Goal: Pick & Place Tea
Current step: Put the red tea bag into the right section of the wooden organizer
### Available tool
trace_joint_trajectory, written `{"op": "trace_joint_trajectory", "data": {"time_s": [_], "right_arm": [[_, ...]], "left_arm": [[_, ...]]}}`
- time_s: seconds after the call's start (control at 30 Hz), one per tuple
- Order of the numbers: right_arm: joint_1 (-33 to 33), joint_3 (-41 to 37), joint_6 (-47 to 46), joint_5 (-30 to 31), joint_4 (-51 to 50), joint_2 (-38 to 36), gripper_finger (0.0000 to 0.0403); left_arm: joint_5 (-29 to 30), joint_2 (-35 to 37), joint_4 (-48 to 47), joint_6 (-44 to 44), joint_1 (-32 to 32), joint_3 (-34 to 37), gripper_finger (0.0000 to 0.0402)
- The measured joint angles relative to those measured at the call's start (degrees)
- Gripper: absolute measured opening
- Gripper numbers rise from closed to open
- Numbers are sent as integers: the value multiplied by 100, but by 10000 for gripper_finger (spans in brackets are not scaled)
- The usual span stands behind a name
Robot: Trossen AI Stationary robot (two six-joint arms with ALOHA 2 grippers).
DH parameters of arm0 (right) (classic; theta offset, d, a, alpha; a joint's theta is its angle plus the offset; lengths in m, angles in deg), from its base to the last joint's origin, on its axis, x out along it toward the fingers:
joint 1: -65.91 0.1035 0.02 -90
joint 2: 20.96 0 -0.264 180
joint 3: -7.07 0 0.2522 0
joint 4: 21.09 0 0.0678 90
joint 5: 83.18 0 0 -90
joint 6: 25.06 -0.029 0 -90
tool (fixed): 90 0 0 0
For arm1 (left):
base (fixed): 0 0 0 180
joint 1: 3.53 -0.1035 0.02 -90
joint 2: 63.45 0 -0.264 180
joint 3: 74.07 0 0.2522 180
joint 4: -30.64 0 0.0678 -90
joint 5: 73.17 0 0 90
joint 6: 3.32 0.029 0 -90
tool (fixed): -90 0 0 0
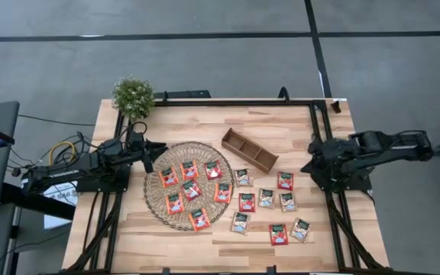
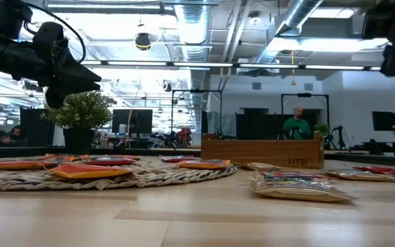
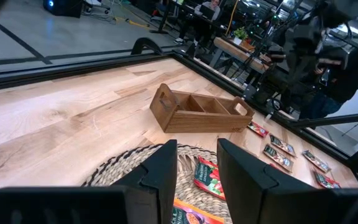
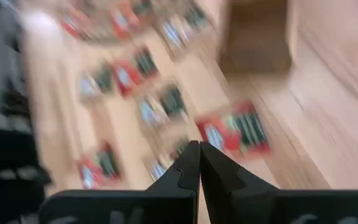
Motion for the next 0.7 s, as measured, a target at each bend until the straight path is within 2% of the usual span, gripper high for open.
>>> {"op": "trace_joint_trajectory", "data": {"time_s": [0.3, 0.5, 0.6, 0.7], "right_arm": [[37, 4, 31, 7, -143, 778, 3], [26, 6, 38, 156, -164, 998, 4], [26, 15, 152, 171, -100, 1175, 19], [26, 15, 308, 172, -65, 1402, 51]], "left_arm": [[0, 0, 0, -11, 0, 0, 105], [0, 0, 1, -9, 0, 0, 105], [0, 0, 1, -9, 0, 0, 105], [0, 0, 0, -13, 0, 0, 105]]}}
